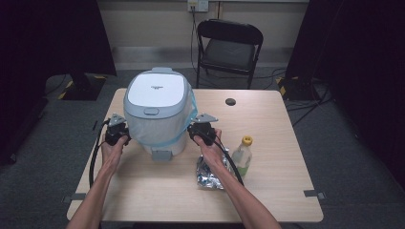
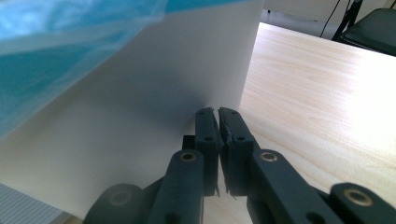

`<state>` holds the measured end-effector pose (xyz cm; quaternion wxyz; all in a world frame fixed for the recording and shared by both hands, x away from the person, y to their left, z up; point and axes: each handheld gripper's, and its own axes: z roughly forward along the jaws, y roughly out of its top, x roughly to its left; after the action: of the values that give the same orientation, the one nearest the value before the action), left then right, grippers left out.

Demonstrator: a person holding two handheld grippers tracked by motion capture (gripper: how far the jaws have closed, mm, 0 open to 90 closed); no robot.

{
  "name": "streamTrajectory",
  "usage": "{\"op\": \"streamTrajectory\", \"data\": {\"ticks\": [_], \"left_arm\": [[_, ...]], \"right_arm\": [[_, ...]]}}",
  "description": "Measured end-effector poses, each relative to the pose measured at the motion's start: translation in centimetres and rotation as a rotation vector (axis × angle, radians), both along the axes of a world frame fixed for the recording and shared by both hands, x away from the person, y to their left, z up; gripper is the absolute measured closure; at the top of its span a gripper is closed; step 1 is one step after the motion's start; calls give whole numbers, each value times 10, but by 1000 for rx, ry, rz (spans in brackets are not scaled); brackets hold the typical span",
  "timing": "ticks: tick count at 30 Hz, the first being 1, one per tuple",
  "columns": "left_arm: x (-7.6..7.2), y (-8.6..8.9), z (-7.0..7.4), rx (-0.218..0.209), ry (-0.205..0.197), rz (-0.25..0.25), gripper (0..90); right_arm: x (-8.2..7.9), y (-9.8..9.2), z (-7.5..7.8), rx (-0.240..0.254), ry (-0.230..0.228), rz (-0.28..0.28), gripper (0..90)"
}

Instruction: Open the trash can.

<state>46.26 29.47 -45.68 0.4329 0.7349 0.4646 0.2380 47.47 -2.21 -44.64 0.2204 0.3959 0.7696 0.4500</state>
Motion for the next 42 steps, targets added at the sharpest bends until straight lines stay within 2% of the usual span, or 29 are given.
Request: {"op": "streamTrajectory", "data": {"ticks": [1, 2, 3, 4, 5, 6, 7, 9, 10, 13, 14, 15, 17, 18, 19, 21, 22, 23, 25, 28, 30, 34, 35, 39, 40, 42], "left_arm": [[-2, 1, -1, -4, -3, -4, 866], [-3, 2, 0, 1, -3, 11, 866], [-1, 5, 0, 5, 2, 33, 782], [2, 8, -1, 7, 6, 42, 585], [4, 11, -2, -4, 8, 47, 585], [11, 14, -6, -29, 25, 61, 469], [14, 13, -7, -10, 39, 68, 462], [23, 10, -8, 1, 29, 99, 450], [26, 10, -8, 1, 17, 115, 438], [33, 12, -6, -21, 25, 105, 434], [35, 12, -4, -53, 8, 108, 443], [35, 10, -3, -51, 6, 103, 482], [34, 8, -2, -54, 10, 93, 605], [33, 7, -1, -45, 9, 86, 605], [31, 4, 0, -46, 16, 63, 705], [26, -1, 3, -15, 13, 58, 765], [23, -2, 2, -11, 5, 50, 780], [23, -2, 2, -11, 5, 50, 785], [18, 1, 0, -55, 15, 36, 785], [9, -1, 0, -39, 5, 32, 786], [-3, -2, 1, -32, 4, 38, 792], [-19, -1, 2, -13, 3, 34, 791], [-19, -1, 2, -13, 3, 34, 791], [-35, 0, 2, -13, 6, 29, 791], [-43, 2, 2, -16, 1, 24, 790], [-47, 2, 2, -3, -1, 23, 788]], "right_arm": [[-5, 0, 1, -22, -6, -6, 834], [-5, 0, 1, -22, -6, -6, 834], [-5, 0, 2, -35, -7, -17, 781], [-2, -2, 4, -67, -19, -46, 644], [-2, -2, 4, -67, -19, -46, 644], [4, -4, 3, -76, -26, -65, 541], [5, -4, 2, -78, -33, -78, 532], [11, -1, 1, -74, -42, -119, 519], [14, 1, 1, -78, -61, -145, 508], [26, 3, 0, -44, -52, -193, 485], [30, 2, 0, -19, -44, -202, 506], [32, 2, 0, -2, -37, -200, 532], [32, 3, 0, -2, -40, -191, 566], [32, 4, 0, 4, -40, -184, 613], [30, 6, 0, 10, -36, -167, 702], [27, 9, 0, 12, -41, -154, 791], [26, 9, 0, 9, -43, -151, 808], [26, 9, 0, 9, -43, -151, 808], [24, 8, 0, 9, -41, -133, 824], [19, 5, 0, 15, -42, -117, 835], [10, 5, -1, 23, -45, -104, 856], [-1, 4, 1, 12, -35, -76, 856], [-1, 4, 1, 12, -35, -76, 856], [-15, 4, 3, -3, -25, -43, 862], [-23, 3, 4, -16, -23, -28, 862], [-26, 3, 4, -16, -22, -22, 862]]}}
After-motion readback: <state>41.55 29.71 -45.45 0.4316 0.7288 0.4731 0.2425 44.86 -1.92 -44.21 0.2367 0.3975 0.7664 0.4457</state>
